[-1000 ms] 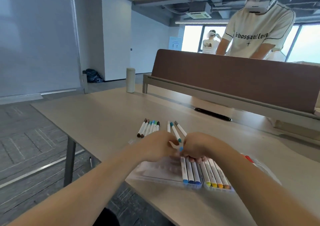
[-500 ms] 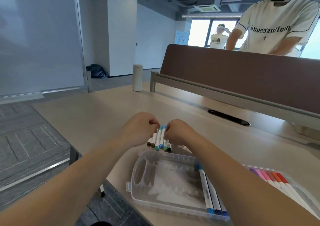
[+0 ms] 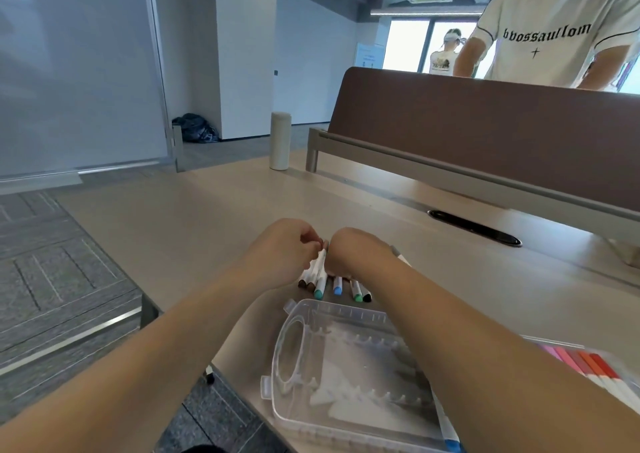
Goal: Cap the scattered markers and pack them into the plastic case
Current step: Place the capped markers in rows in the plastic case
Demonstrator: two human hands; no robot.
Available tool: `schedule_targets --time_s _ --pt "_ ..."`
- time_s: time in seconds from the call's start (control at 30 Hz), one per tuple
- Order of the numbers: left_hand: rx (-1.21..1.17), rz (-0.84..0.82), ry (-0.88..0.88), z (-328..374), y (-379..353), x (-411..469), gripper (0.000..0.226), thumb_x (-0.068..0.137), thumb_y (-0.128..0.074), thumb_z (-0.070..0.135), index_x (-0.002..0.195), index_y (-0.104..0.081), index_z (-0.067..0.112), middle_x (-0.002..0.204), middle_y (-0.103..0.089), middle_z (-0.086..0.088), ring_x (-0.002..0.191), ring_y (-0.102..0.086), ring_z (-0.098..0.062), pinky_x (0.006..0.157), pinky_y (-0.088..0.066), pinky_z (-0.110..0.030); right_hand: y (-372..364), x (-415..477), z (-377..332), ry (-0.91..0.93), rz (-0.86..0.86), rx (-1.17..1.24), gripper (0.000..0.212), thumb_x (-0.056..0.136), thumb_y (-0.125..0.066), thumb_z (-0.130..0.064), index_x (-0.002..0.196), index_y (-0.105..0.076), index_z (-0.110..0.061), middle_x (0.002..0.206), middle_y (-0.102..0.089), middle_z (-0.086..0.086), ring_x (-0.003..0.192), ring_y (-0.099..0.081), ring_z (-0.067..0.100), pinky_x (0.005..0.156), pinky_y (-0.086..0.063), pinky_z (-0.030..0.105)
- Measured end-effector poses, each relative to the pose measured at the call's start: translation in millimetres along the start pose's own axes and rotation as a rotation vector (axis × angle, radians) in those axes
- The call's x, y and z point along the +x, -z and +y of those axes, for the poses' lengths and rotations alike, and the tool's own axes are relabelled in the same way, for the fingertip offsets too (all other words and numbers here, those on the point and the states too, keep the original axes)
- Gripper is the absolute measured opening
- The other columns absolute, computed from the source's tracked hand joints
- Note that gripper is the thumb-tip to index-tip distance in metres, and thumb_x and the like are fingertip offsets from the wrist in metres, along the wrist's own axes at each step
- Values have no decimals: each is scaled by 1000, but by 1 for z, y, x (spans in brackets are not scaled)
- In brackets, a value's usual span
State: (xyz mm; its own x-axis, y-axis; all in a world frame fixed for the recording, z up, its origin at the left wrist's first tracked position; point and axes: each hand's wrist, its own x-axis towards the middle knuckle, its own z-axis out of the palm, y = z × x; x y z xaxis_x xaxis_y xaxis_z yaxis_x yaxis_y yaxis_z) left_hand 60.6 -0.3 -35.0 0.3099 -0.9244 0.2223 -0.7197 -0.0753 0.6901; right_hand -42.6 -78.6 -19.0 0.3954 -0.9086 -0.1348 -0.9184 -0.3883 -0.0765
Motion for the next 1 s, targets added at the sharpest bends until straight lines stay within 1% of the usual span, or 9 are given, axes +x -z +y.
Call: schedule_targets --time_s 0.2,0.33,0.6,0.7,0.77,0.87,0.9,0.97,1.0 --pt "-11 17 -12 9 2 -12 18 94 -55 16 81 -66 22 78 -69 2 67 -64 -14 74 -56 -37 5 -7 1 26 -14 -23 15 89 -55 -13 75 -57 -12 68 -50 3 56 -45 16 51 -36 27" --pt "36 15 -27 23 1 -28 16 95 -52 20 97 -68 21 92 -67 3 76 -63 -12 65 -48 -25 22 -34 20 12 -142 138 25 95 -53 -16 71 -55 -8 67 -48 4 53 -40 14 52 -35 23" --pt "181 -220 -114 61 -19 -67 33 94 -51 23 126 -61 21 123 -64 -1 105 -61 -17 85 -47 -25 31 -118 74 -36 -316 311 30 90 -51 -16 60 -52 -10 44 -48 1 34 -34 12 41 -23 18" --pt "209 -341 -140 72 -28 -86 47 94 -52 25 141 -50 24 138 -57 1 120 -58 -15 97 -47 -27 26 -141 87 -34 -370 314 30 90 -51 -18 62 -55 -11 47 -51 0 36 -36 11 40 -24 19" --pt "223 -404 -150 75 -33 -95 52 94 -53 28 145 -44 26 143 -54 2 119 -60 -13 96 -48 -27 21 -153 93 -31 -391 322 31 91 -50 -19 62 -56 -11 47 -51 0 36 -37 10 40 -24 20" --pt "230 -445 -203 80 -40 -107 38 93 -50 27 129 -57 20 118 -66 -4 84 -67 -17 70 -53 -30 11 -163 99 -34 -408 376 37 94 -52 -32 63 -54 -12 52 -54 2 39 -38 11 42 -24 21" --pt "276 -447 -234 82 -41 -110 31 93 -48 26 118 -61 16 109 -68 -5 83 -65 -21 69 -51 -32 8 -164 100 -32 -399 386 43 94 -53 -41 63 -54 -12 54 -54 3 39 -37 12 42 -25 21" --pt "359 -456 -280 81 -44 -113 30 92 -46 34 108 -64 16 107 -67 -3 93 -62 -23 79 -51 -38 5 -165 103 -19 -364 344 51 93 -51 -54 62 -53 -13 55 -52 3 39 -35 13 42 -25 20" --pt "386 -483 -295 81 -44 -114 32 91 -45 39 108 -64 20 112 -66 -1 100 -62 -22 86 -50 -42 5 -165 104 -17 -341 302 49 94 -52 -50 62 -53 -13 55 -52 3 38 -35 12 42 -26 20"
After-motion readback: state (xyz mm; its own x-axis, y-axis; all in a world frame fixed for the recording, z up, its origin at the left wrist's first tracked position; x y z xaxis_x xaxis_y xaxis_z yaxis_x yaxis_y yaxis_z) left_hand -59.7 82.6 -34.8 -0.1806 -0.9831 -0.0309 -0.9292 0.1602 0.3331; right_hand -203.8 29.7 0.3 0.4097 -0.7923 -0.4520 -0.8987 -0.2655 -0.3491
